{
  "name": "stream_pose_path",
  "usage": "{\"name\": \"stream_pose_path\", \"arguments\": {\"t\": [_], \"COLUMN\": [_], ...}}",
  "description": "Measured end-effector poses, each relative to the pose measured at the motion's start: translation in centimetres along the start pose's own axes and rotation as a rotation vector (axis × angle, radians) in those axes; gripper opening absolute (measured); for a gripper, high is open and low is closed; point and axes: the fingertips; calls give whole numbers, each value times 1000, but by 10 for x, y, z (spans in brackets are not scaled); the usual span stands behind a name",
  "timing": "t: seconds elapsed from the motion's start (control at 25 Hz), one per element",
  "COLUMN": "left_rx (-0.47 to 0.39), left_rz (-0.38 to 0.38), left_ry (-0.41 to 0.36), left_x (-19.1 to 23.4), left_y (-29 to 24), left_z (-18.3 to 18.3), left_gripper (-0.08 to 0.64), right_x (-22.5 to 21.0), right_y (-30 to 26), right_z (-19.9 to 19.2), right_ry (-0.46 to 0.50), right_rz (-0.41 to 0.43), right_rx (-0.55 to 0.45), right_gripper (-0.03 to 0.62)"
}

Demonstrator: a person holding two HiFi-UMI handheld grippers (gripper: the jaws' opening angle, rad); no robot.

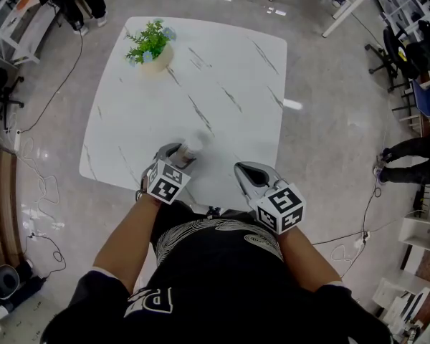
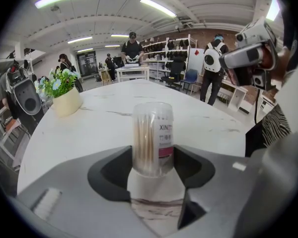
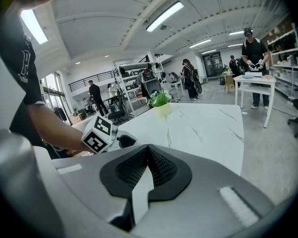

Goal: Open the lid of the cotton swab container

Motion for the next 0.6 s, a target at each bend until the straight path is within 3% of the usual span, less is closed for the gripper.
{"name": "stream_pose_path", "arguments": {"t": [0.24,0.6], "left_rx": [-62,-229], "left_rz": [3,17], "left_ry": [21,73], "left_x": [1,5], "left_y": [6,36], "left_z": [10,50], "left_gripper": [308,308], "right_x": [-2,-13], "right_y": [2,10], "right_z": [1,19], "right_ry": [3,4], "right_rz": [-6,-30], "right_rx": [-5,-53], "right_gripper": [0,0]}}
Point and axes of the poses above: the fingertips, and each gripper's own axes: y backward along the fingers, x to its left, z out of its top, and after that the axes turned 15 degrees about -z, right-handed
